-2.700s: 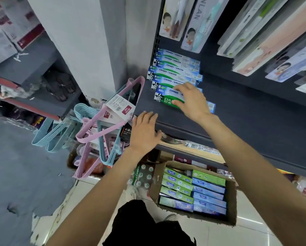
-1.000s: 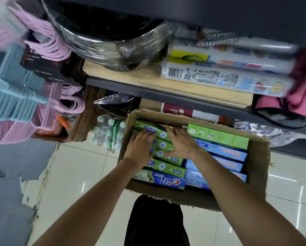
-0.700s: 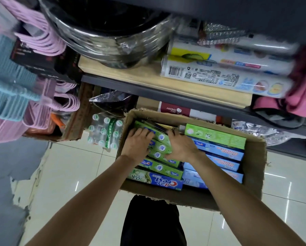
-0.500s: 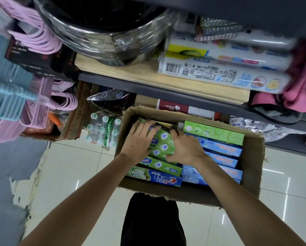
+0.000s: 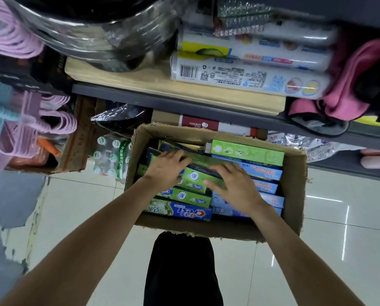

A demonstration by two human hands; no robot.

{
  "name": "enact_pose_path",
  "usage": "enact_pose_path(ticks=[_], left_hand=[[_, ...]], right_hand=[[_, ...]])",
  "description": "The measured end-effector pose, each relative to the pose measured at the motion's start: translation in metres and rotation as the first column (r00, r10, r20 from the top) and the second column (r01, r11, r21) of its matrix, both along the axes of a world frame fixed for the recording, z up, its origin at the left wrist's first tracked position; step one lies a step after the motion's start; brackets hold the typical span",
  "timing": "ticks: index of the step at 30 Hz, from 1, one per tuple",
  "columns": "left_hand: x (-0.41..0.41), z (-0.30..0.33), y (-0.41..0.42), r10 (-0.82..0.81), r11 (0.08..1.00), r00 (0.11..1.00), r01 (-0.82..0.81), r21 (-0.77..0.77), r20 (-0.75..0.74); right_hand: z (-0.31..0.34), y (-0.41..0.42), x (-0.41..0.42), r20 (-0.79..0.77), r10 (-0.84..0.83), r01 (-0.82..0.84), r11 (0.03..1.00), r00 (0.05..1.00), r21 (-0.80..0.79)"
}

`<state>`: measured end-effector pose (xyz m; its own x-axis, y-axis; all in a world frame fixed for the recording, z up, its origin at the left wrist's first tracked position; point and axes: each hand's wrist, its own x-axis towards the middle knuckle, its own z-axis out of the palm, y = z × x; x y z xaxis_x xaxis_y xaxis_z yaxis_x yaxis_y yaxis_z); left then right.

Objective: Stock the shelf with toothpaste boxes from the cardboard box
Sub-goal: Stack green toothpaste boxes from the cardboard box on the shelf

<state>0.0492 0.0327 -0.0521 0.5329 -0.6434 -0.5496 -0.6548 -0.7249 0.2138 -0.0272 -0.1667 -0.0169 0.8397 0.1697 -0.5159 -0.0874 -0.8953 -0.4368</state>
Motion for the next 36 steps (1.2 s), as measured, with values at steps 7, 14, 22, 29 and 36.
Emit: enact_pose_path(ticks=[7,14,22,29,36], left_hand=[[-0.017,0.001,0.038,0.136,0.989,0.99,-0.133,-0.065,0.042],[-0.029,0.016,0.044,0.192,0.971,0.976,-0.173,-0.168,0.103],[-0.044,0.082,0.042,0.485,0.809,0.855,-0.519,-0.276,-0.184],[-0.064,0.206,-0.009,0.589,0.204,0.184,-0.976,-0.076,-0.787],[-0.088,0.302,-0.047,0.454,0.101,0.144,-0.989,-0.109,-0.879]], right_hand=[[-0.036,-0.004,0.025,0.12,0.101,-0.094,0.994,0.988,-0.061],[-0.059,0.031,0.06,-0.009,0.408,-0.368,0.814,0.913,-0.45],[0.102,-0.048,0.01,-0.306,-0.402,0.47,0.861,0.863,0.195],[0.236,-0.065,-0.043,-0.569,-0.72,0.855,0.067,0.398,0.514],[0.296,-0.03,-0.05,-0.618,-0.706,0.729,-0.212,0.346,0.65]])
